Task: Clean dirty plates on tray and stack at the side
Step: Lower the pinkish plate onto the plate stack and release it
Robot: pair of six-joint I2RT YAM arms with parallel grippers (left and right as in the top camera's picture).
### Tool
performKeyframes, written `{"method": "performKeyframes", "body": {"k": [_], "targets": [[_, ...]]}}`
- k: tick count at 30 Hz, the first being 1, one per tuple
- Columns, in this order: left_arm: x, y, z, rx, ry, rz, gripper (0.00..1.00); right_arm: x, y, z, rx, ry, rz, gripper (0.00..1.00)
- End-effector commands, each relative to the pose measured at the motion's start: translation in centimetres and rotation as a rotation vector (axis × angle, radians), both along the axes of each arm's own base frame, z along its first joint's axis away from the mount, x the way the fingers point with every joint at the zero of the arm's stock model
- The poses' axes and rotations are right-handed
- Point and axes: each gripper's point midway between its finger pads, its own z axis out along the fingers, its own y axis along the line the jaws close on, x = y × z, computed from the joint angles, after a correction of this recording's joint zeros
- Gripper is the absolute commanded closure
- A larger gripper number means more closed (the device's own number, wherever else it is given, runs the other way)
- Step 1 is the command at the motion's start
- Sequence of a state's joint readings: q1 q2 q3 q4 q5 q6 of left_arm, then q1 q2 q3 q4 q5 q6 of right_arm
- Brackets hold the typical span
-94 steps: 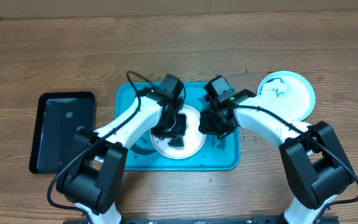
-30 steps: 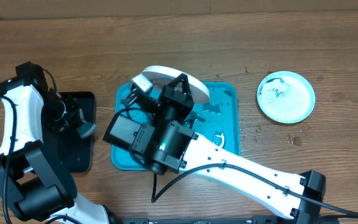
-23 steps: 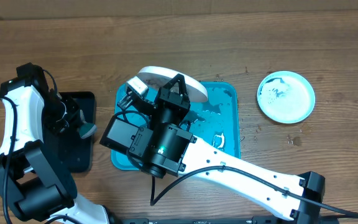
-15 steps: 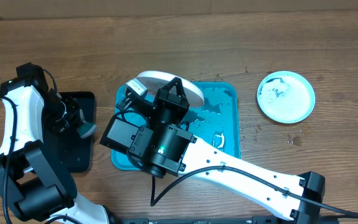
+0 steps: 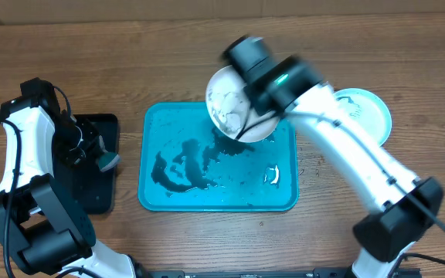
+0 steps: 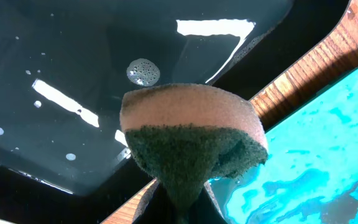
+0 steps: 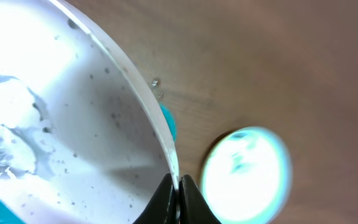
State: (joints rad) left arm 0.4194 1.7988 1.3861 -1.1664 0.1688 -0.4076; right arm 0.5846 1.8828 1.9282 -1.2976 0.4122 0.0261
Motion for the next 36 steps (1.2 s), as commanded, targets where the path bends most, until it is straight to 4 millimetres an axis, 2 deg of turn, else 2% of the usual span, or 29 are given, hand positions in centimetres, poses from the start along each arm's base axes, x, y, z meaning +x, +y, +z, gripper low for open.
{"method": "performKeyframes", "body": {"k": [1, 5, 8, 12, 16, 19, 21, 26, 31, 33, 34, 36], "targets": [[-0.1, -0.1, 0.7, 0.006, -0.024, -0.017, 0.96, 0.3, -1.7, -0.6, 0.404, 0.202, -0.079, 0.96], [-0.1, -0.1, 0.7, 0.005, -0.024, -0.017, 0.96, 1.5, -9.2, -0.8, 0.535, 0.249, -0.27, 0.96], [0.0, -0.1, 0.7, 0.006, -0.025, -0.017, 0.96, 1.6, -15.9, -0.9, 0.589, 0.247, -0.44, 0.96], [0.0, -0.1, 0.7, 0.006, -0.025, -0.008, 0.96, 0.2, -23.5, -1.7, 0.616, 0.243, -0.67, 0.96], [0.2, 0.0, 0.7, 0.01, -0.033, -0.006, 0.96, -1.6, -28.7, -3.8, 0.648, 0.249, -0.861, 0.96], [0.3, 0.1, 0.7, 0.011, -0.036, -0.006, 0.96, -2.4, -30.8, -6.0, 0.67, 0.251, -0.972, 0.96], [0.3, 0.1, 0.7, 0.011, -0.036, -0.005, 0.96, -2.9, -31.3, -7.6, 0.676, 0.264, -1.006, 0.96], [0.4, 0.1, 0.7, 0.012, -0.038, 0.001, 0.96, -3.6, -31.3, -11.7, 0.673, 0.285, -1.031, 0.96], [0.4, 0.1, 0.7, 0.013, -0.04, 0.001, 0.96, -4.3, -30.8, -14.5, 0.673, 0.304, -1.036, 0.96], [0.5, 0.2, 0.7, 0.015, -0.046, 0.001, 0.96, -4.6, -30.5, -15.0, 0.676, 0.318, -1.049, 0.85], [0.6, 0.3, 0.7, 0.018, -0.05, 0.002, 0.96, -4.7, -30.4, -15.1, 0.679, 0.323, -1.058, 0.82], [0.8, 0.5, 0.7, 0.02, -0.058, 0.01, 0.96, -4.5, -29.5, -14.9, 0.714, 0.337, -1.042, 0.67]]}}
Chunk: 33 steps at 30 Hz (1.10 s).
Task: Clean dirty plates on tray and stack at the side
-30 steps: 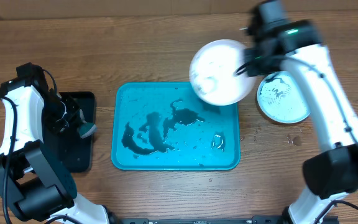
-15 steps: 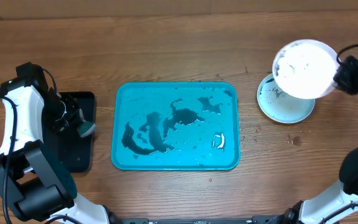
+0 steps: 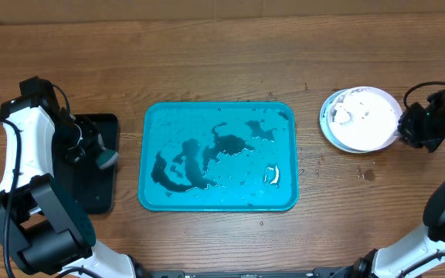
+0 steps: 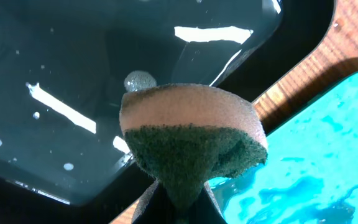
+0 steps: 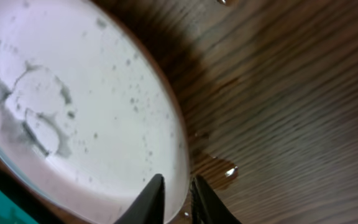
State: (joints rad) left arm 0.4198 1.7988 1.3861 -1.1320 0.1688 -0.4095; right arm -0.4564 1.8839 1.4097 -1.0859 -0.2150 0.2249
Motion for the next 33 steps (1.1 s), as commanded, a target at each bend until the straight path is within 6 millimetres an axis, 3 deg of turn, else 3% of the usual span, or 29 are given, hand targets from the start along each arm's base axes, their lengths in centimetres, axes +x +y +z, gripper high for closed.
{"method": "performKeyframes", "body": {"k": [1, 8, 14, 22, 24, 26, 27, 28, 29, 33], "targets": [[0.0, 0.3, 0.7, 0.006, -0.025, 0.019, 0.96, 0.6, 1.5, 0.5, 0.054, -0.031, 0.007, 0.58], [-0.5, 1.6, 0.7, 0.005, -0.024, 0.074, 0.96, 1.1, 7.7, 2.6, 0.274, -0.096, 0.182, 0.39], [-1.2, 3.2, 0.4, 0.051, -0.006, 0.102, 0.96, 0.4, 12.3, 6.3, 0.311, -0.146, 0.321, 0.38], [-1.3, 4.6, -1.0, 0.118, 0.023, 0.114, 0.92, -3.0, 20.4, 11.9, 0.29, -0.235, 0.61, 0.38], [-1.1, 4.9, -1.3, 0.118, 0.022, 0.122, 0.78, -3.9, 22.5, 13.0, 0.285, -0.264, 0.686, 0.37], [-1.0, 5.1, -1.4, 0.125, 0.017, 0.124, 0.36, -5.1, 24.9, 14.2, 0.282, -0.297, 0.775, 0.27], [-0.9, 5.1, -1.4, 0.127, 0.013, 0.124, 0.3, -5.6, 25.9, 14.6, 0.282, -0.312, 0.811, 0.2], [-0.8, 5.2, -1.4, 0.128, 0.011, 0.124, 0.28, -6.1, 26.7, 15.0, 0.283, -0.326, 0.842, 0.04], [-0.8, 5.3, -1.3, 0.13, 0.009, 0.126, 0.28, -6.6, 27.7, 15.5, 0.284, -0.344, 0.879, 0.0], [-1.1, 5.7, -1.3, 0.129, 0.011, 0.143, 0.22, -8.2, 29.8, 16.8, 0.29, -0.388, 0.956, 0.0]]}}
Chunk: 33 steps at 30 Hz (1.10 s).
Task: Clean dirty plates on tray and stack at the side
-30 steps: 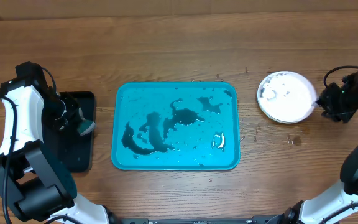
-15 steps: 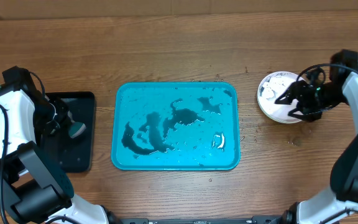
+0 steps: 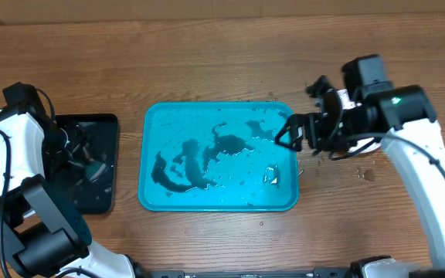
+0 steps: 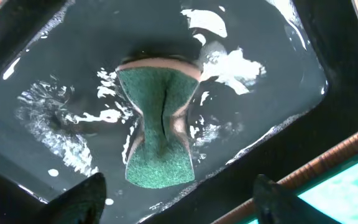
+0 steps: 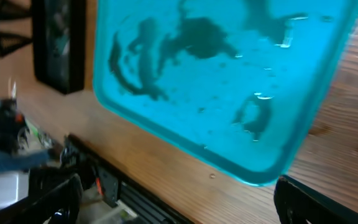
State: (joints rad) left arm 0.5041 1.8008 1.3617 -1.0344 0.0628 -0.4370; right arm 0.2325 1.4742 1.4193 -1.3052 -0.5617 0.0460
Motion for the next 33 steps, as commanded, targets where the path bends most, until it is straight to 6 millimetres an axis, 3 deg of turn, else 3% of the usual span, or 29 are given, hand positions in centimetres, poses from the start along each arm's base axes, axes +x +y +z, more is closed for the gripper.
{"method": "performKeyframes", "body": {"k": [1, 5, 9, 13, 16, 20, 24, 28, 33], "targets": [[-0.7, 0.7, -0.6, -0.005, 0.022, 0.029, 0.21, -1.1, 1.7, 2.5, 0.031, -0.09, 0.058, 0.0], [-0.5, -0.5, -0.2, -0.09, -0.007, 0.032, 0.19, -2.2, 2.1, 4.6, 0.04, -0.191, 0.087, 0.0], [-0.3, -2.3, 1.6, -0.172, -0.054, -0.069, 0.16, -3.7, 0.7, 7.8, 0.02, -0.34, 0.062, 0.0], [1.8, -5.8, 5.7, -0.309, -0.281, -0.262, 0.11, -6.3, -0.8, 10.6, 0.024, -0.461, 0.038, 0.0], [2.2, -8.2, 10.1, -0.347, -0.459, -0.391, 0.01, -8.6, -3.0, 12.0, -0.016, -0.542, -0.022, 0.0], [0.6, -10.9, 14.3, -0.29, -0.544, -0.49, 0.0, -11.9, -6.1, 13.1, -0.068, -0.626, -0.125, 0.0], [-1.5, -14.3, 16.6, -0.241, -0.593, -0.589, 0.0, -15.0, -7.5, 14.2, -0.044, -0.719, -0.149, 0.0], [-4.4, -17.8, 16.9, -0.221, -0.638, -0.676, 0.0, -16.8, -8.6, 14.4, -0.043, -0.776, -0.172, 0.0], [-7.6, -19.8, 15.3, -0.205, -0.712, -0.664, 0.0, -16.6, -9.6, 13.6, -0.102, -0.765, -0.207, 0.0]]}}
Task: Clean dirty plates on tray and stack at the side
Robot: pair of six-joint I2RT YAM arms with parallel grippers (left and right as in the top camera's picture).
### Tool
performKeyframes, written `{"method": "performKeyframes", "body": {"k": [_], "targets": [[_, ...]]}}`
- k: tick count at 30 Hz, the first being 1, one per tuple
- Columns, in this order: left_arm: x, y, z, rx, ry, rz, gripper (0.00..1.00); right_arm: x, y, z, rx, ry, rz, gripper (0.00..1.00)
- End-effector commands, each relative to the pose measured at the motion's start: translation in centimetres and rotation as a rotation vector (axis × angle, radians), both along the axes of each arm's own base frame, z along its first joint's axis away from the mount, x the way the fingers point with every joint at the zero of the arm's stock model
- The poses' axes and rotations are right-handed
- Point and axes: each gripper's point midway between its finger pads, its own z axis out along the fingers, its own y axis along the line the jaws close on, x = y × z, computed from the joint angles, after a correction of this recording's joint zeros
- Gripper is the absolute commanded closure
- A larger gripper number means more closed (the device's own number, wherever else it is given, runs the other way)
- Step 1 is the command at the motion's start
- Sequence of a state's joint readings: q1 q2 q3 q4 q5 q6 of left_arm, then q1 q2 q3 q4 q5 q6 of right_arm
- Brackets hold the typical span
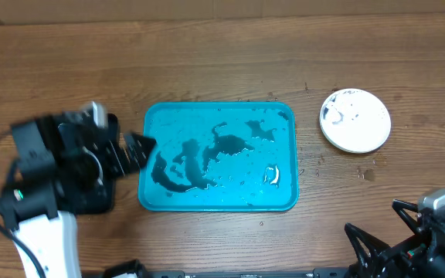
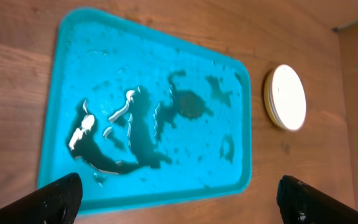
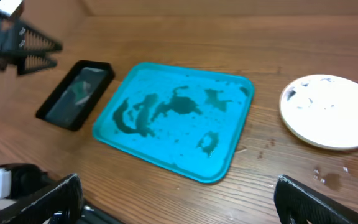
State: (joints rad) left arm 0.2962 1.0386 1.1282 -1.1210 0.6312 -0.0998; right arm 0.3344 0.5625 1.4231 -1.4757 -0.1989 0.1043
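The teal tray [image 1: 216, 156] lies mid-table, wet with dark smears and holding no plate. White plates [image 1: 355, 120] sit stacked on the wood to its right, the top one with a few dark specks. My left gripper [image 1: 137, 147] hovers open and empty at the tray's left edge; its wrist view looks down on the tray [image 2: 145, 112] and the plates [image 2: 286, 98]. Open and empty too, my right gripper [image 1: 377, 224] is at the table's front right corner. The green sponge [image 3: 81, 89] lies in the black basin [image 3: 74, 94].
The black basin [image 1: 107, 123] sits left of the tray, largely hidden by my left arm in the overhead view. A few water drops [image 1: 368, 174] mark the wood below the plates. The table's front edge runs close to my right arm.
My left gripper was open low over the sponge in the basin water; now it is higher, at the tray's left edge. My right gripper left the tray's right side for the front right corner.
First my right gripper held a soiled white plate over the tray's far right corner while my left held the sponge above the basin. Then the plate lay on the stack at the right. Later the sponge floated in the basin, both grippers open. Now both arms are drawn back.
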Motion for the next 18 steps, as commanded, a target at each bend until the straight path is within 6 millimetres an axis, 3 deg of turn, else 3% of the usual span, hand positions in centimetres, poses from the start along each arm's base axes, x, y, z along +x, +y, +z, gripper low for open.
{"method": "performKeyframes", "body": {"k": [1, 6, 18], "targets": [[-2.1, -1.0, -1.4, -0.024, -0.039, 0.028, 0.0, 0.8, -0.9, -0.3, -0.034, -0.006, -0.059, 0.0], [-3.8, -0.3, -2.4, 0.035, -0.086, 0.097, 0.0, 0.9, -1.0, -0.3, -0.038, -0.006, -0.064, 0.0], [-3.8, 0.0, -2.4, 0.055, -0.088, 0.112, 0.0, 0.8, -1.0, -0.3, -0.038, -0.004, -0.063, 0.0]]}}
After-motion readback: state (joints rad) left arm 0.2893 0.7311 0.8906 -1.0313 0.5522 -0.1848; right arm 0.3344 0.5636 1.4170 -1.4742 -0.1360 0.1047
